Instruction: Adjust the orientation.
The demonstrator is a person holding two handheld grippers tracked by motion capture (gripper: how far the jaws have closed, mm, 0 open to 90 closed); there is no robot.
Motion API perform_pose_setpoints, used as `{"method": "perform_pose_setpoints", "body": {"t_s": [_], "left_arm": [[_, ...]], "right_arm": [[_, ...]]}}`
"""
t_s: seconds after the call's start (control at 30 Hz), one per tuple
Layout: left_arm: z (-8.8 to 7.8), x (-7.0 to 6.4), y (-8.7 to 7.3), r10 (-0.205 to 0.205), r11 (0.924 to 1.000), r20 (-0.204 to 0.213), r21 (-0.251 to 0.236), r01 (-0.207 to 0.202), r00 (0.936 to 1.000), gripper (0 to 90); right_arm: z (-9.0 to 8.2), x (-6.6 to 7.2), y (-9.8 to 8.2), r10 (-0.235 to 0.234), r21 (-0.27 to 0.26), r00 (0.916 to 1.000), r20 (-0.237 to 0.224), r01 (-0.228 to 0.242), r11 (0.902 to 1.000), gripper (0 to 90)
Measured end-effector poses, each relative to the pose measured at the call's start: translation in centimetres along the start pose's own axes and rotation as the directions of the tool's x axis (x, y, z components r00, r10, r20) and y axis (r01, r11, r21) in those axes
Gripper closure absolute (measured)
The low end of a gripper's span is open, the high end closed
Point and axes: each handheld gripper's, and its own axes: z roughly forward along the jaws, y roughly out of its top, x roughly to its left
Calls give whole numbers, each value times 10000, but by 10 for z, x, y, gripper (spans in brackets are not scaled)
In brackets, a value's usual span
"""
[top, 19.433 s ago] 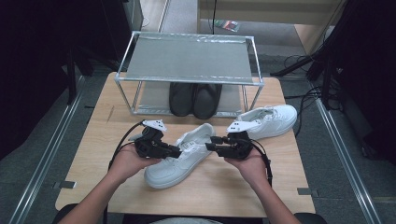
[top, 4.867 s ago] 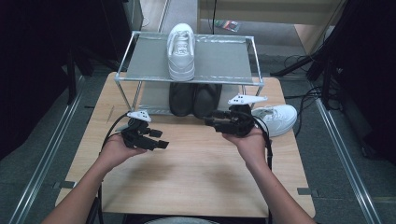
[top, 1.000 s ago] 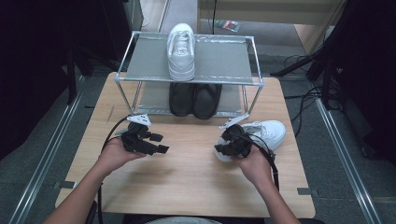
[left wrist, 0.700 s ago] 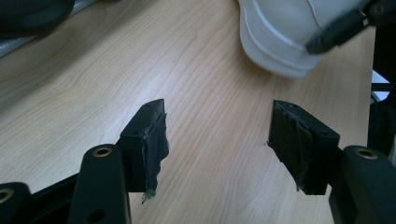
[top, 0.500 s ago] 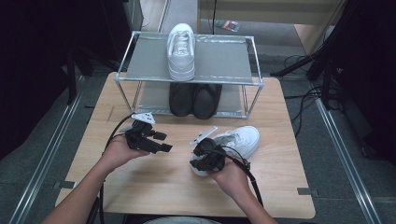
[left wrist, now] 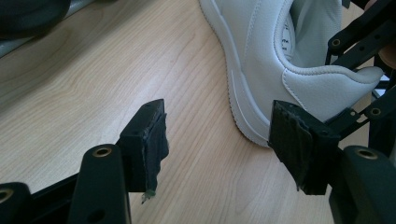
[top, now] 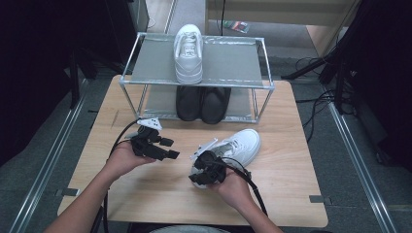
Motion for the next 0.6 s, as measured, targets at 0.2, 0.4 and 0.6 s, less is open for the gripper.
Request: {"method": "perform_pose_setpoints", "body": {"t_s": [0.2, 0.4, 0.6], "left_arm": [[0, -1, 1, 90, 10000, -34, -42, -91, 10000, 375], [0, -4, 6, 67, 9995, -230, -316, -74, 9997, 422], [8, -9, 12, 173, 9997, -218, -157, -177, 9996, 549]], "right_arm": [[-17, -2, -3, 20, -591, 10000, -66, -24, 9982, 608], [-57, -11, -15, 185, -1901, 9997, -137, -208, 9815, 599], [-88, -19, -32, 370, -2537, 9992, 127, -325, 9667, 716]]}}
